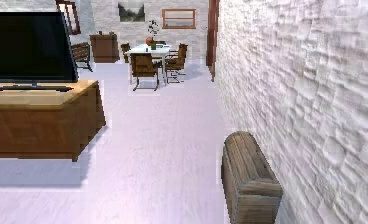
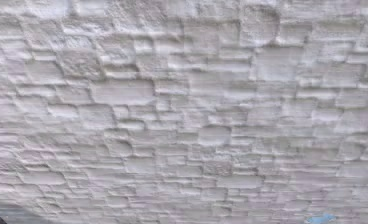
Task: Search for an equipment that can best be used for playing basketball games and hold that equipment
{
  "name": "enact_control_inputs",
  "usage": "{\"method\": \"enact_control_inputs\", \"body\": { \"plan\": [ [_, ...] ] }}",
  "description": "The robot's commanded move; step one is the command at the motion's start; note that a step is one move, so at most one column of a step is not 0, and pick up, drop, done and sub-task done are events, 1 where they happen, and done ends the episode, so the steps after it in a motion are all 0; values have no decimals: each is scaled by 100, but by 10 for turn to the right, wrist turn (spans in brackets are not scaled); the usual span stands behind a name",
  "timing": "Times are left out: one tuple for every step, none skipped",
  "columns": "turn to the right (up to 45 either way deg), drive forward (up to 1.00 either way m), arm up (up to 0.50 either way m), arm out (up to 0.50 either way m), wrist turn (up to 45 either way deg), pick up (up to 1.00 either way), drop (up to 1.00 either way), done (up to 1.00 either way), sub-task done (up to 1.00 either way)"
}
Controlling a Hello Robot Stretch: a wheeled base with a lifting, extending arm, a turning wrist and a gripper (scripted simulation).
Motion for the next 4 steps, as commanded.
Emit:
{"method": "enact_control_inputs", "body": {
  "plan": [
    [-60, 0, 0, 0, 0, 0, 0, 0, 0],
    [0, 100, 0, 0, 0, 0, 0, 0, 0],
    [0, 100, 0, 0, 0, 0, 0, 0, 0],
    [-30, 0, 0, 0, 0, 0, 0, 0, 0]
  ]
}}
